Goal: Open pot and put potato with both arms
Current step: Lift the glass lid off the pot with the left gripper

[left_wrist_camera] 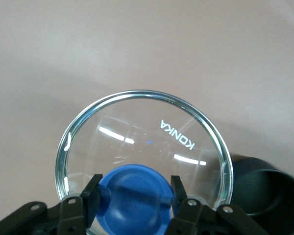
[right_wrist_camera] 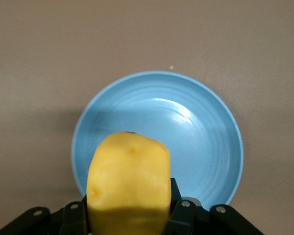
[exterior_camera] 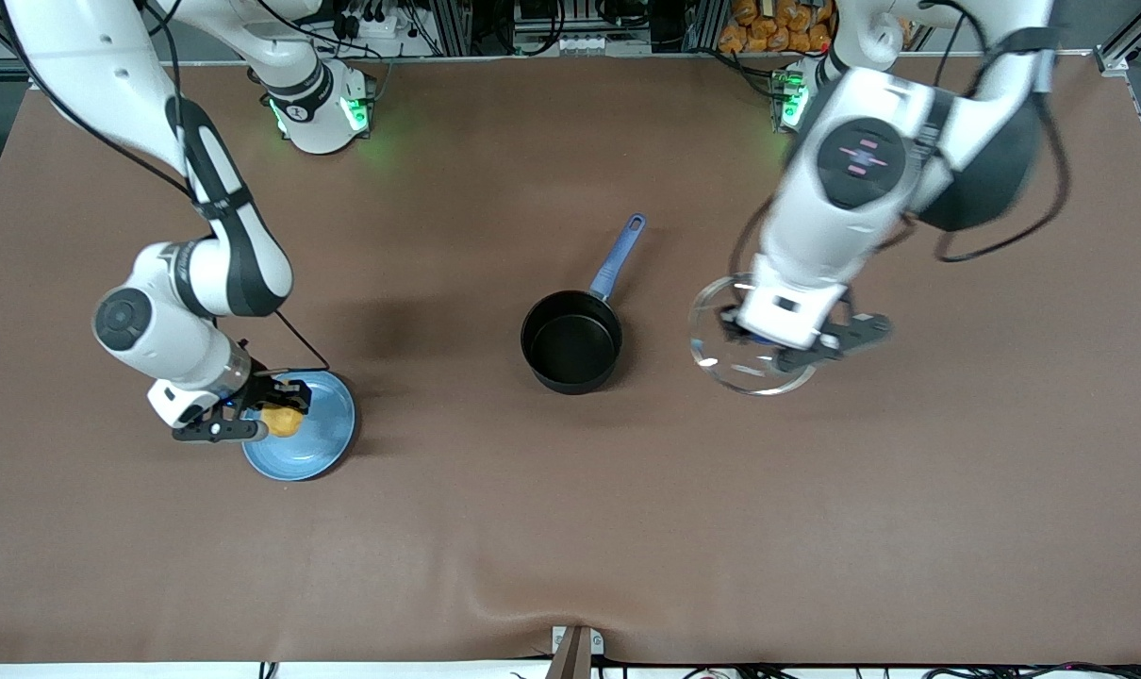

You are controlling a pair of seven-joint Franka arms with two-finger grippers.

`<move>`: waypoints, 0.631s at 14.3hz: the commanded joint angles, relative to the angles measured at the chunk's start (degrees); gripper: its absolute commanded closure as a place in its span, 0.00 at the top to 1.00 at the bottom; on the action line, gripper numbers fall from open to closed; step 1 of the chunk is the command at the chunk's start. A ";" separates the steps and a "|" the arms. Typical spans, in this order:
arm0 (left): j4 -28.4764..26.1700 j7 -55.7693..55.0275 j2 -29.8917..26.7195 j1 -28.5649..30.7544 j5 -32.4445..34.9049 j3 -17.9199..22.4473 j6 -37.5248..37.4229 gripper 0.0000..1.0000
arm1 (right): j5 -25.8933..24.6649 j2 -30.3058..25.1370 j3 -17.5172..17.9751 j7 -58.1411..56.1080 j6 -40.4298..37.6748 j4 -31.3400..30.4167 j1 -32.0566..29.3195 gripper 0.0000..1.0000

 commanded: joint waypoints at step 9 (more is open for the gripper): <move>-18.82 17.75 1.03 16.26 -0.58 -0.50 19.90 0.00 | -6.96 -7.97 -0.07 27.50 -16.35 9.96 17.20 0.29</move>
